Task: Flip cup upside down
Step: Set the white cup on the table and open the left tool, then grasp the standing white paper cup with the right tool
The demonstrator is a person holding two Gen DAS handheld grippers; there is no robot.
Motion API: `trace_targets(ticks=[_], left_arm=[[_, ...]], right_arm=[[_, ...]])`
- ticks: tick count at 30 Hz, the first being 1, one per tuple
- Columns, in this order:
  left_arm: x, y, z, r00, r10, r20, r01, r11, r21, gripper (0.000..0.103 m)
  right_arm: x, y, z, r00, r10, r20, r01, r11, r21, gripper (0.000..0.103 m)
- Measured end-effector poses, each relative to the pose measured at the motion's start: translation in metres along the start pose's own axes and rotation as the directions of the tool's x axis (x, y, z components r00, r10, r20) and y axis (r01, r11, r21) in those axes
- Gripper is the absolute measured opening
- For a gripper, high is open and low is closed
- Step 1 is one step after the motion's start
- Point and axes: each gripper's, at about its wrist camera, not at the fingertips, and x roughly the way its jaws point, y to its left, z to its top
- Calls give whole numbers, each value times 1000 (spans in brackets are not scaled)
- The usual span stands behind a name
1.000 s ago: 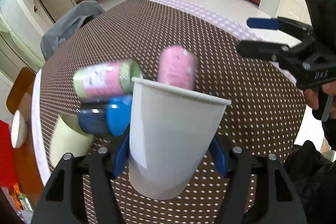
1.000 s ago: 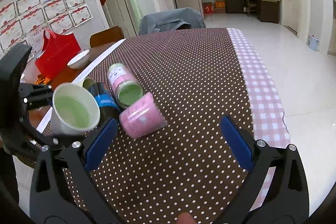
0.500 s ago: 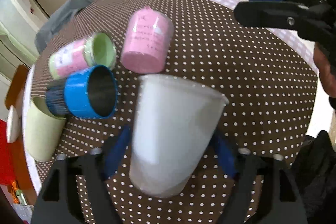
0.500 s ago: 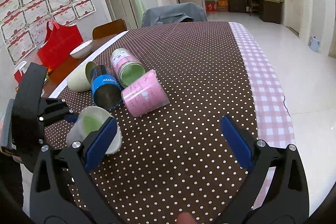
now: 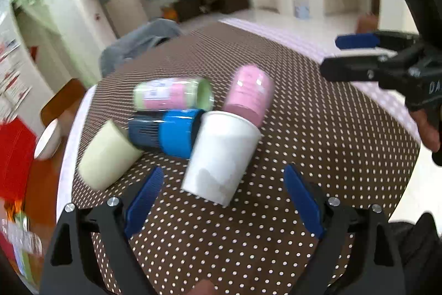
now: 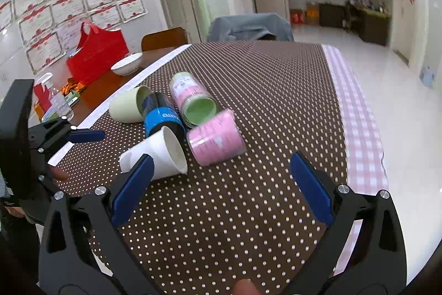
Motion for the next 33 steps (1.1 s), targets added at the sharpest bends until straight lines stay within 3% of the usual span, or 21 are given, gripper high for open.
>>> trace_targets(ticks=[8, 17, 20, 24, 31, 33], left_arm=[[-32, 31, -11, 993, 100, 56, -88, 980, -177, 87], [-60, 48, -19, 974, 216, 70, -187, 937, -296, 87], [-67, 55, -22, 964, 255, 70, -220, 919, -327, 87], [-70, 63, -24, 956, 288, 62, -249, 902, -354, 87], [-64, 77, -34, 954, 295, 45, -252, 877, -408, 87], [-58, 81, -39, 955, 296, 24, -259, 870, -420, 87]], right_arm=[[1, 34, 15, 997, 63, 36, -55, 979, -195, 97], [5, 70, 25, 987, 145, 62, -105, 897, -430, 97], [6, 78, 23, 980, 192, 53, -138, 844, -518, 97], [14, 93, 22, 973, 222, -59, -209, 752, -626, 97], [37, 119, 12, 958, 203, -201, -281, 548, -788, 97], [48, 121, 12, 942, 205, -265, -334, 494, -803, 97]])
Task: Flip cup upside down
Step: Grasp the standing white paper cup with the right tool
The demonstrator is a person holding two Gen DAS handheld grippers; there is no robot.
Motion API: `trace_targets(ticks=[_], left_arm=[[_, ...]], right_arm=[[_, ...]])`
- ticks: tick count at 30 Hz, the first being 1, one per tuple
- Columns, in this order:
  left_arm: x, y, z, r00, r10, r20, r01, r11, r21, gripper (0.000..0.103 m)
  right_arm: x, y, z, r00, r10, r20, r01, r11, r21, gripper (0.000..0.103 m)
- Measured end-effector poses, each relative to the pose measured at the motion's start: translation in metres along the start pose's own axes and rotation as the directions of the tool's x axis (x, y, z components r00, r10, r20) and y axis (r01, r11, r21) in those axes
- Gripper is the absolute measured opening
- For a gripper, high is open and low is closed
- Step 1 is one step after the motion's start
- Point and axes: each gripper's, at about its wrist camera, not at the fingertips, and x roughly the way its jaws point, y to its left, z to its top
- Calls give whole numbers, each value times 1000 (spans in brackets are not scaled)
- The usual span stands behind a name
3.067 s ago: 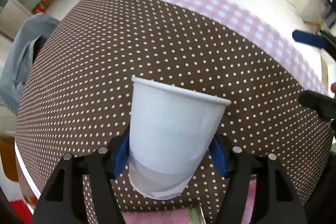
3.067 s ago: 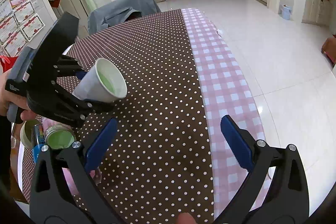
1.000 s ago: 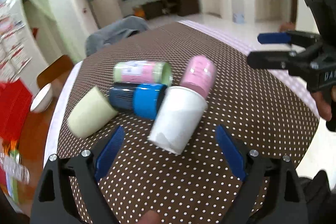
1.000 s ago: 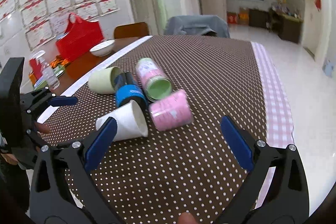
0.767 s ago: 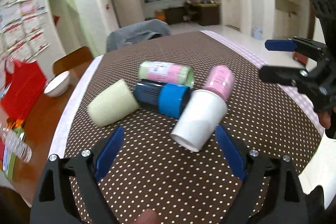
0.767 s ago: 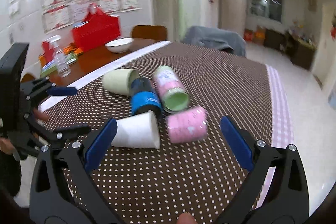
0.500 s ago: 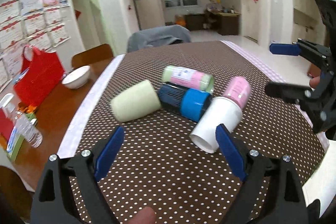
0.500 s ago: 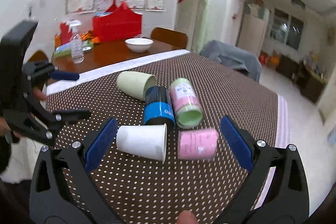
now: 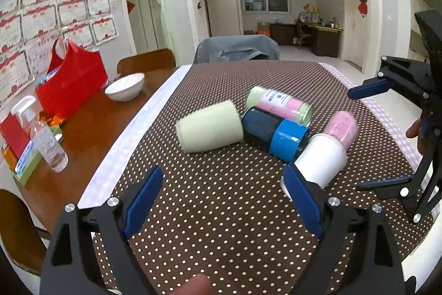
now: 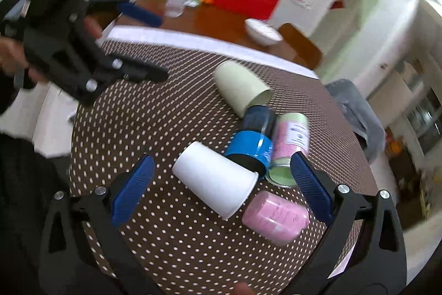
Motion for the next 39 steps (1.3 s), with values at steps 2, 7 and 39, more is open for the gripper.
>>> trace_targets(ticks=[2, 7, 39], left_arm=[[7, 5, -4, 1000, 3, -20, -4, 1000, -13, 87], [20, 15, -11, 998, 6, -57, -9, 999, -45, 87], [52, 27, -30, 993, -44, -111, 30, 992, -121, 87]], right_arm=[[11, 0, 1, 998, 48, -43, -50, 997, -51, 97], [35, 3, 7, 983, 117, -145, -144, 971, -191, 97], [119, 46, -1, 884, -25, -467, -291, 753, -590, 67]])
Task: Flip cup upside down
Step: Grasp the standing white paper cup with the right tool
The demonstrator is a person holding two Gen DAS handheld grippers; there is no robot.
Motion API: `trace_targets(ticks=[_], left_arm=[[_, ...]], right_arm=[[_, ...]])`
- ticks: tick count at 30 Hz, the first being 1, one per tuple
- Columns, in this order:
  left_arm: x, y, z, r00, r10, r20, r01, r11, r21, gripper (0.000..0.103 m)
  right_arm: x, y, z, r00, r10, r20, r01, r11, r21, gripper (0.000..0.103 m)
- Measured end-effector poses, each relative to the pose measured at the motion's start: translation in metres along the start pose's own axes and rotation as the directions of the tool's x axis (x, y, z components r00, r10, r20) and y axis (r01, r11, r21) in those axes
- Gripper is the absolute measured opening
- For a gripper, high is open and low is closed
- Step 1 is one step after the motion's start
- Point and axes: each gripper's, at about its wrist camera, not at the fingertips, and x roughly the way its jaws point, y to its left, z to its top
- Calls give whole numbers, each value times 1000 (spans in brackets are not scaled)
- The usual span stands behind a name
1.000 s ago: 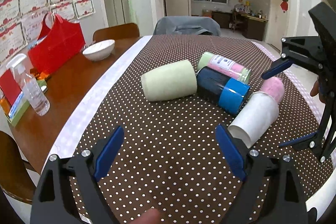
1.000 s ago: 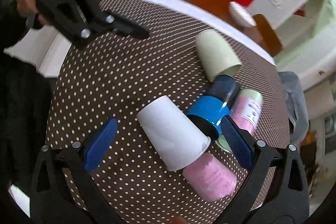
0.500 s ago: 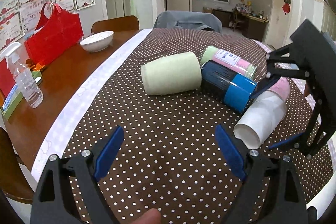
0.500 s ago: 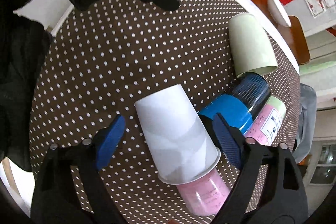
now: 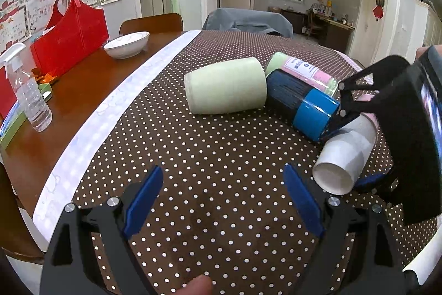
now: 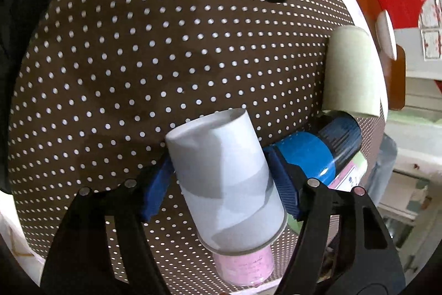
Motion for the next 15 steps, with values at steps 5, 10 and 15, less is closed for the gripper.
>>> trace_targets(ticks=[5, 10, 15], left_arm=[[-2, 3, -4, 1000, -7, 4, 7, 1000, -10, 87], [-5, 6, -7, 1000, -9, 7, 9, 1000, -24, 87], [-6, 8, -8, 1000, -12, 7, 12, 999, -30, 87]], right_arm=[[-7, 6, -1, 999, -40, -3, 40, 999, -5, 66], [-22, 30, 1, 998, -66, -9, 65, 995, -73, 70], [-15, 41, 6, 996, -72, -47, 65, 989, -131, 70]])
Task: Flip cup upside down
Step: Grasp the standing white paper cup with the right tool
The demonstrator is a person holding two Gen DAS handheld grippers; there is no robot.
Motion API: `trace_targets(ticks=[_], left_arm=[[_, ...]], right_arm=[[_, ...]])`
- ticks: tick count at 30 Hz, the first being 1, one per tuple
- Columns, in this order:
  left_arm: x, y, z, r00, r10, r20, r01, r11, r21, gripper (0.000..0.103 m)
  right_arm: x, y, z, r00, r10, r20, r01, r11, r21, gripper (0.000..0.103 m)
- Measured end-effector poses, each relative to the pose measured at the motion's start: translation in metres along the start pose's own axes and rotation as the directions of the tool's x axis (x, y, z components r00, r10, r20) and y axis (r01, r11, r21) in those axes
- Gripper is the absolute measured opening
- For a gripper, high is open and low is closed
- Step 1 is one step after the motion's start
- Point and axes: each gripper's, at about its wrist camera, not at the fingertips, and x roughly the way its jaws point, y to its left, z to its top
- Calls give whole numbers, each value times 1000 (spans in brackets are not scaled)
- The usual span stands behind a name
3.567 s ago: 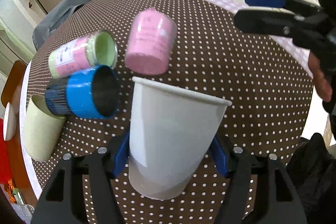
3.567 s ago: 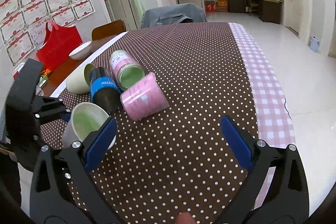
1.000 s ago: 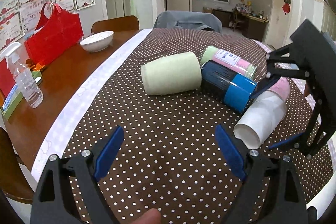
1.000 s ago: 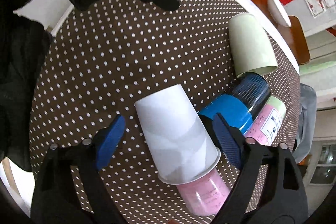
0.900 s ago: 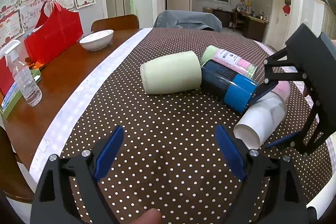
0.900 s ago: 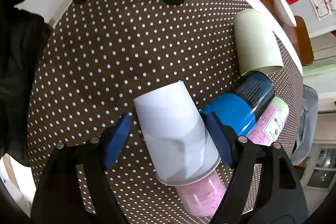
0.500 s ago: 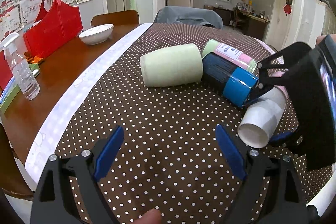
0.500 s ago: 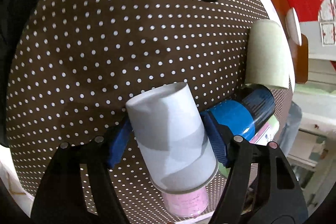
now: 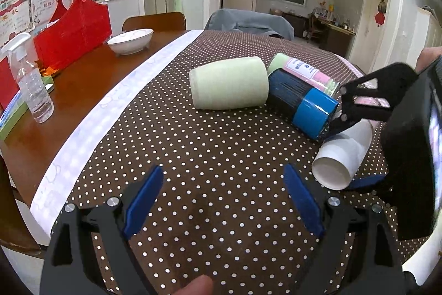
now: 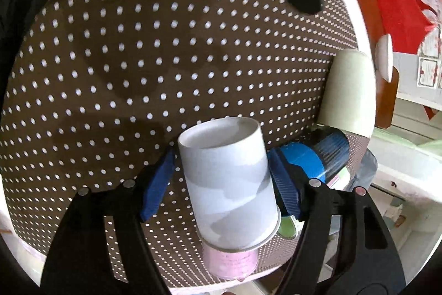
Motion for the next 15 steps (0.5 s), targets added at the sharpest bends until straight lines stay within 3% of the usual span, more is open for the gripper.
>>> trace_targets(ticks=[4, 5, 11, 15], left_arm=[[1, -1, -1, 1000, -2, -4, 2, 1000, 2, 87], [1, -1, -1, 1000, -1, -3, 1, 1000, 1, 87], [-4, -4, -2, 1000, -1, 8, 1, 1000, 0, 87], [-11, -8, -3, 1000, -7, 23, 7, 1000, 7, 87]], right_arm=[[7, -12, 1, 999, 40, -1, -40, 999, 9, 68], [8, -16, 3, 999, 46, 3, -46, 999, 17, 62], [2, -35, -6, 996, 60, 67, -71, 982, 176, 61], [-18, -47, -18, 987, 42, 156, -92, 940, 328, 60]])
